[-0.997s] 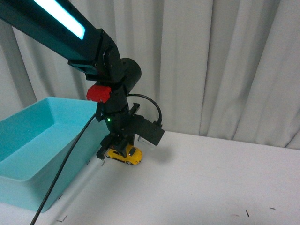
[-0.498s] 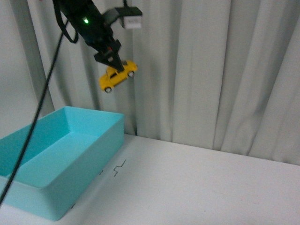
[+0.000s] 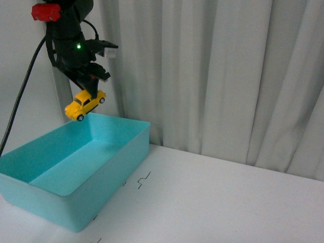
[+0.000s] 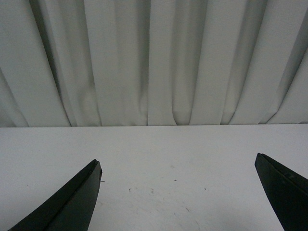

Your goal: Wind up and store yellow beetle toy

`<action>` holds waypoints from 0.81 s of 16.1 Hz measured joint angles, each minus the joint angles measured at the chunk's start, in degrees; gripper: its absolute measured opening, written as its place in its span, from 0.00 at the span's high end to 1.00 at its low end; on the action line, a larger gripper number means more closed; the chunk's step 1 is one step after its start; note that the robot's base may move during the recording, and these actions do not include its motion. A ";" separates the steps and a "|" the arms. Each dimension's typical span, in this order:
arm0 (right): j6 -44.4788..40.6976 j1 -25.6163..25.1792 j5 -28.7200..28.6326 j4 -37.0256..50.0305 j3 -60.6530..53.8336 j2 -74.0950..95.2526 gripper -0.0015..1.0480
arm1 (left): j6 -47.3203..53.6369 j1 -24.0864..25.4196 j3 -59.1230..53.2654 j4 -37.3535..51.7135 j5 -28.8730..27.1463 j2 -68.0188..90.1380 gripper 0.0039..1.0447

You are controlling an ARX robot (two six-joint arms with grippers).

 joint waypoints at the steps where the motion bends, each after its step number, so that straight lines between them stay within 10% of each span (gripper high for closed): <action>1: 0.00 0.00 0.00 -0.02 0.00 0.00 0.06 | -1.92 -0.15 -0.02 0.35 -1.33 0.66 0.70; 13: 0.00 0.00 0.00 -0.02 0.00 0.00 0.06 | -13.00 1.51 -17.22 16.22 -6.82 3.80 0.70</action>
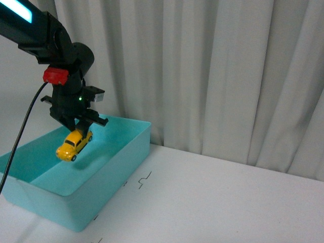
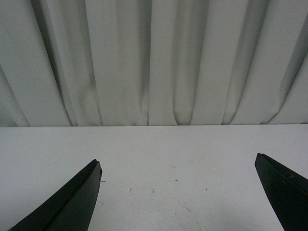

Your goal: Wind up and store yellow beetle toy

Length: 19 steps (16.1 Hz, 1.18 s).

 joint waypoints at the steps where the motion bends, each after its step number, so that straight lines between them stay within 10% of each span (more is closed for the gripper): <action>1: 0.00 0.00 0.00 0.00 0.00 0.00 0.06 | 0.00 -0.17 -0.83 0.57 0.74 0.35 0.70; 7: -0.02 0.00 0.00 0.00 0.00 0.00 0.06 | 3.52 -3.13 -5.25 1.22 2.38 1.44 0.65; 13: -0.02 0.00 0.00 0.00 0.00 0.00 0.06 | 4.72 -2.45 -5.11 1.46 4.17 1.49 0.05; 19: 0.00 0.00 0.00 0.00 0.00 0.00 0.06 | 8.68 -2.27 -10.62 10.97 13.07 -15.74 0.06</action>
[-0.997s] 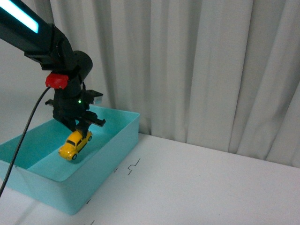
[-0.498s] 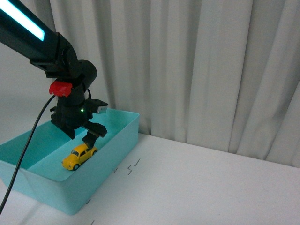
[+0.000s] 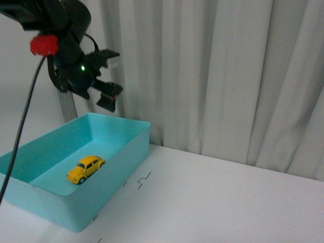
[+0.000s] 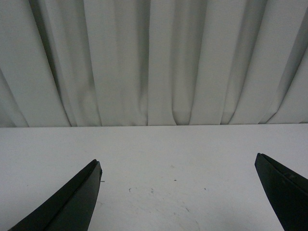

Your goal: Wind up and store yellow beetle toy

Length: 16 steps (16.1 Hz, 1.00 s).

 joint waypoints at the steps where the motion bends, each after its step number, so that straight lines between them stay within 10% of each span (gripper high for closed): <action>1: 0.00 0.00 0.00 0.02 0.00 0.00 0.06 | 0.33 0.37 -2.71 1.60 1.75 -4.42 0.06; 4: -0.02 0.00 0.00 0.00 0.00 0.00 0.06 | 1.49 1.75 -16.17 6.58 8.50 -19.61 0.06; 6: 0.00 0.00 0.00 0.02 0.00 0.00 0.06 | -9.79 1.42 -36.52 38.42 14.71 -36.70 0.26; 8: 0.00 0.00 0.00 0.00 0.00 0.00 0.06 | -21.00 -2.23 -55.12 52.22 13.84 -56.92 0.50; 12: -0.02 0.00 0.00 0.02 0.00 0.00 0.06 | -24.85 -6.73 -74.86 56.59 8.35 -65.53 0.96; 16: -0.02 0.00 0.00 0.00 0.00 0.00 0.06 | -25.29 -10.27 -82.58 58.88 5.27 -73.94 0.99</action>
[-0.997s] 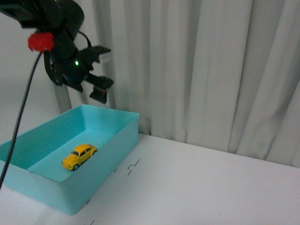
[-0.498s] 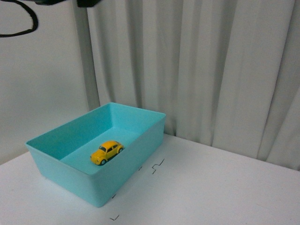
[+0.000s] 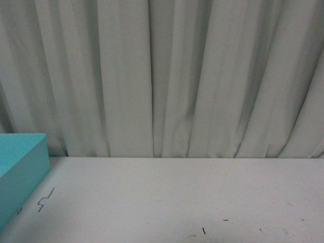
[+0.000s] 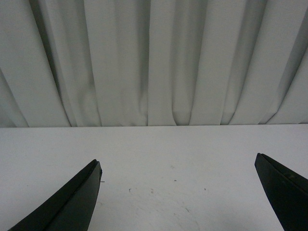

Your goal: Wind up and store yellow beetle toy

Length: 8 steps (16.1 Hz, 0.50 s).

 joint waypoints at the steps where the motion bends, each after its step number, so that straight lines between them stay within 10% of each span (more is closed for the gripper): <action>1: 0.02 0.00 0.00 0.02 0.00 0.00 0.06 | 0.00 -0.66 -2.14 -0.63 -0.68 -1.42 0.99; 8: 0.02 0.00 0.00 0.00 0.00 0.00 0.06 | -0.09 -5.60 -9.09 -5.68 -5.88 -14.40 0.99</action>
